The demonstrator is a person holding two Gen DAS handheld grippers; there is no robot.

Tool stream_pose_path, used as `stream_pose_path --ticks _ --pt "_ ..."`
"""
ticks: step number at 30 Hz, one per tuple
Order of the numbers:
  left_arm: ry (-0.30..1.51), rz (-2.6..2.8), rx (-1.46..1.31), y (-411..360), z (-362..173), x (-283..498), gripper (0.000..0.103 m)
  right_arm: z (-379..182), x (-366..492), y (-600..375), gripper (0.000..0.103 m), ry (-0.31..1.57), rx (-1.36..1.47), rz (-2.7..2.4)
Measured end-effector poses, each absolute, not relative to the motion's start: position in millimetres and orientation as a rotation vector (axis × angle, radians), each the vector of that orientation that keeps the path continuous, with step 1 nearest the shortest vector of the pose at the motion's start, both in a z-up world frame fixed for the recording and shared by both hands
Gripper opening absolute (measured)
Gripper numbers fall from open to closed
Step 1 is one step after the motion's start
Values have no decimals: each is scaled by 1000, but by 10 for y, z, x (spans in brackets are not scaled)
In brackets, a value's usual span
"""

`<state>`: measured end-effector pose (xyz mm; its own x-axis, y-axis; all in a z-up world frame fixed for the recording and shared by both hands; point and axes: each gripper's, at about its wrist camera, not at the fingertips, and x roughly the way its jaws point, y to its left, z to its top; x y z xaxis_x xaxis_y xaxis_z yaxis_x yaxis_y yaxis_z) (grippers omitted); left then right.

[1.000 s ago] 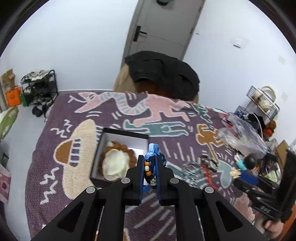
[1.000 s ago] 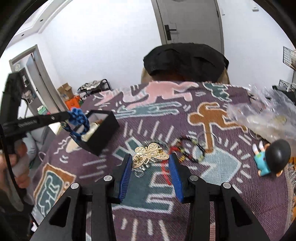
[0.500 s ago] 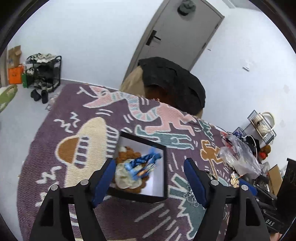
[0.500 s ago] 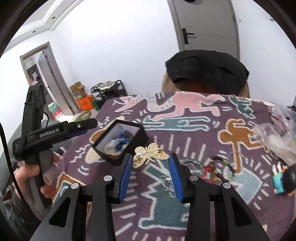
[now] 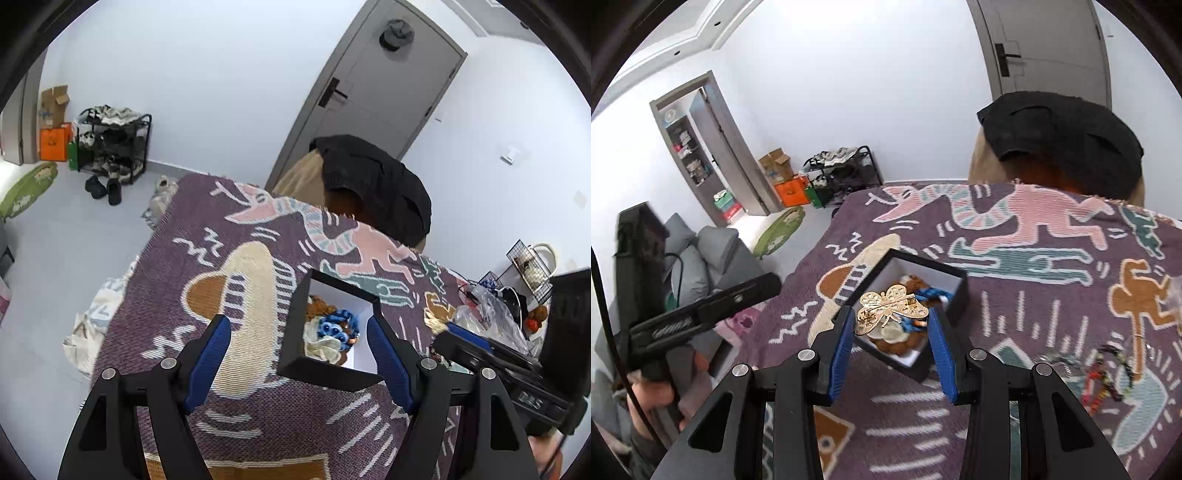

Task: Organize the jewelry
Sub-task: 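Drop the blue charm into the black box with the left tool, then move the left tool back over the silver chains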

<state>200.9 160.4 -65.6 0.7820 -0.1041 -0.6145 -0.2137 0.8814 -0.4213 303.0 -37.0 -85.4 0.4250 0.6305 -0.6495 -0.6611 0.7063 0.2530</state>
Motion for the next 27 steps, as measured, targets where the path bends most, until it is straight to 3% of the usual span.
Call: stream_pose_path --ticks 3,4,6,14,27 --pt "666 73 -497 1645 -634 1963 78 -881 3082 -223 43 787 -44 821" --pt "665 74 -496 1654 -632 1961 79 -894 3092 -178 48 783 -51 827" --pt "661 82 -495 1661 -619 1937 80 -933 3108 -158 78 801 -53 804" --pt "617 78 -484 1509 -515 1883 93 -929 2955 -572 79 775 -14 710" --pt "622 -31 -379 760 -403 1964 97 -867 2711 -1892 79 739 94 574"
